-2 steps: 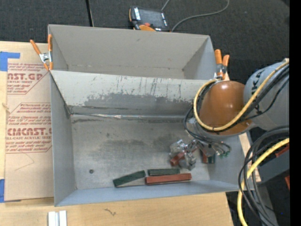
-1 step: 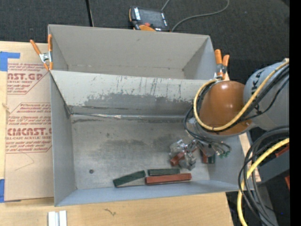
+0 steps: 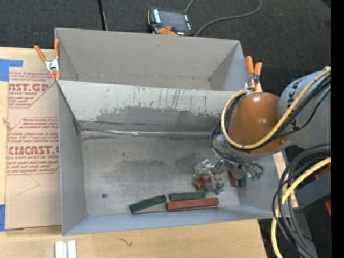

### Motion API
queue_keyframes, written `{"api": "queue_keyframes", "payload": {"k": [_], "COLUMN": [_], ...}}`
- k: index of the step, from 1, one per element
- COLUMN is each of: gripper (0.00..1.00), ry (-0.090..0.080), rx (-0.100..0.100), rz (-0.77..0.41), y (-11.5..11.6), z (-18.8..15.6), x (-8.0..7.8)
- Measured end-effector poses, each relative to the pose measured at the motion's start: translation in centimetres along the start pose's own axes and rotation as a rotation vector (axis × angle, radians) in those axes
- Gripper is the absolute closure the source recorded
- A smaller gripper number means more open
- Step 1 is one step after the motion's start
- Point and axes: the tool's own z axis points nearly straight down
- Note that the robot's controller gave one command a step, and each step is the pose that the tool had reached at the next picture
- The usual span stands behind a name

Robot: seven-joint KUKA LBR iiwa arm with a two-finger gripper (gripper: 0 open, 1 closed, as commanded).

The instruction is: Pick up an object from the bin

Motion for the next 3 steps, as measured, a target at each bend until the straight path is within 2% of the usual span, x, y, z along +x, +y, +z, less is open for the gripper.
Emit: {"api": "queue_keyframes", "payload": {"k": [3], "gripper": [1.0], "ry": [0.0], "rx": [0.0], "rz": [0.0], "y": [0.0], "z": [0.0], "x": [0.0]}}
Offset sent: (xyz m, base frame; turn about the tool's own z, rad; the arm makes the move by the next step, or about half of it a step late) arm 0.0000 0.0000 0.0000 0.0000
